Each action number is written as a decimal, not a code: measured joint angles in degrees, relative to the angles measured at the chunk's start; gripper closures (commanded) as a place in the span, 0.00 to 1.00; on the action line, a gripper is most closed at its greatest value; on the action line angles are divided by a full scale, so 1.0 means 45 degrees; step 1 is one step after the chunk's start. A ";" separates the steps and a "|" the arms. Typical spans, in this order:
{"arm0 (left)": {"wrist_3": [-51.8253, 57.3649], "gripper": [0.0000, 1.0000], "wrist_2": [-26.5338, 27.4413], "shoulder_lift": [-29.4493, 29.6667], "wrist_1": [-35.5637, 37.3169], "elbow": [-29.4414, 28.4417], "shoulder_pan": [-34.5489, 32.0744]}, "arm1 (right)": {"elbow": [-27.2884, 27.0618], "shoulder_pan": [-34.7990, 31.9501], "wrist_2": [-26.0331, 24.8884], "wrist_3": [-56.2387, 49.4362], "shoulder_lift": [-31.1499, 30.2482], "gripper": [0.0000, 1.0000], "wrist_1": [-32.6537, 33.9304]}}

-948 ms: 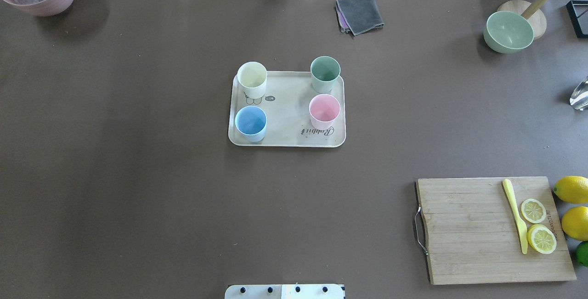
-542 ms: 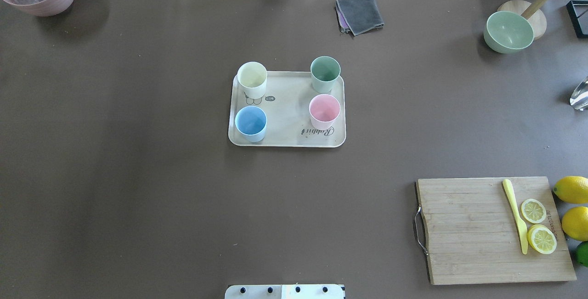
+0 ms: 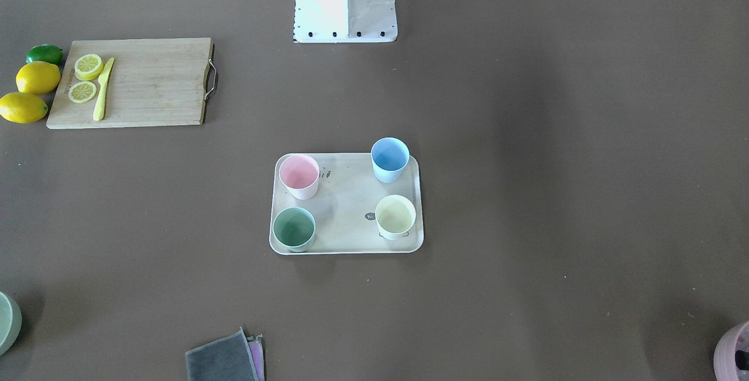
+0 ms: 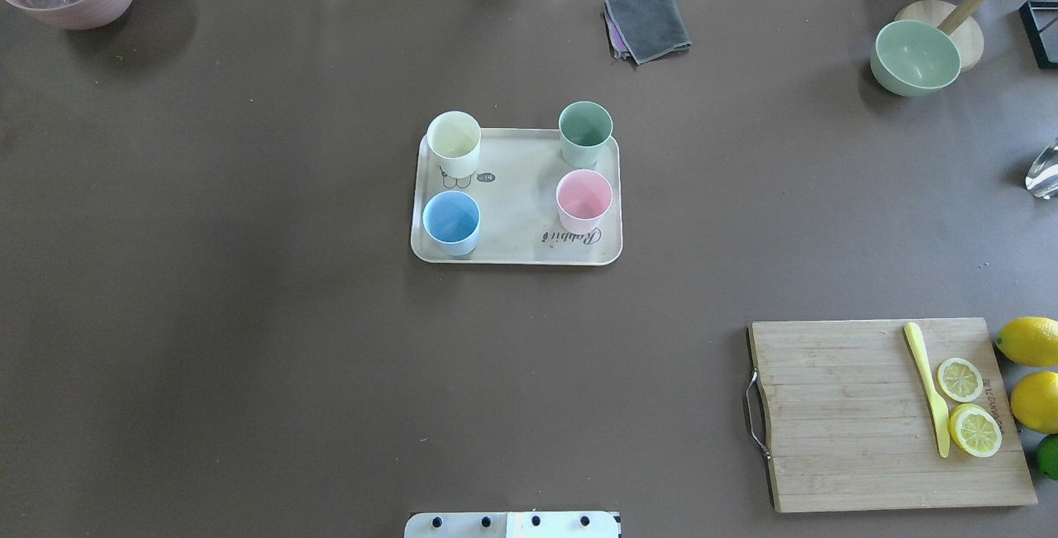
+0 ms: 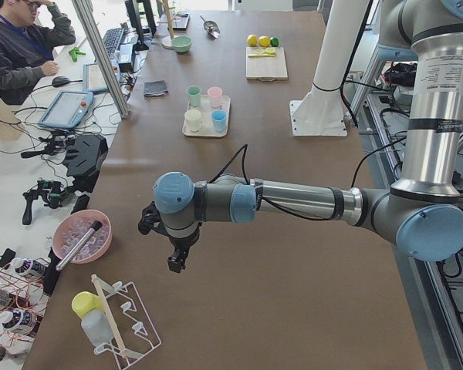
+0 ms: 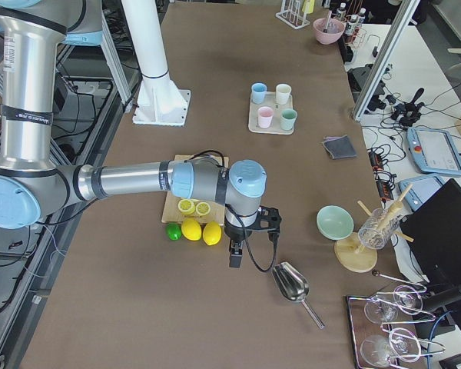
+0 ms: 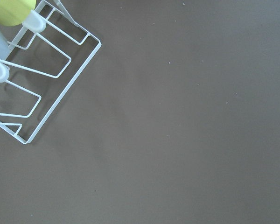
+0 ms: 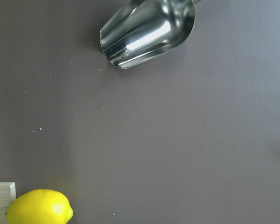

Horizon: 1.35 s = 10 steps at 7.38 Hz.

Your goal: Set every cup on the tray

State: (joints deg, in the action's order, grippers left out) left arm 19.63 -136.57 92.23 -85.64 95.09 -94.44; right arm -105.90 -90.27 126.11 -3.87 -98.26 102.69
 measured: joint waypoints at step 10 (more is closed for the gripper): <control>0.0016 0.02 0.0016 -0.0184 -0.0514 0.0265 -0.0009 | -0.0021 0.0355 0.0054 -0.0027 0.0000 0.00 -0.0071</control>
State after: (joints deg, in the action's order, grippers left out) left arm 19.70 -136.49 91.41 -87.95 96.28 -94.48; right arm -106.00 -88.67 126.35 -3.99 -98.26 102.37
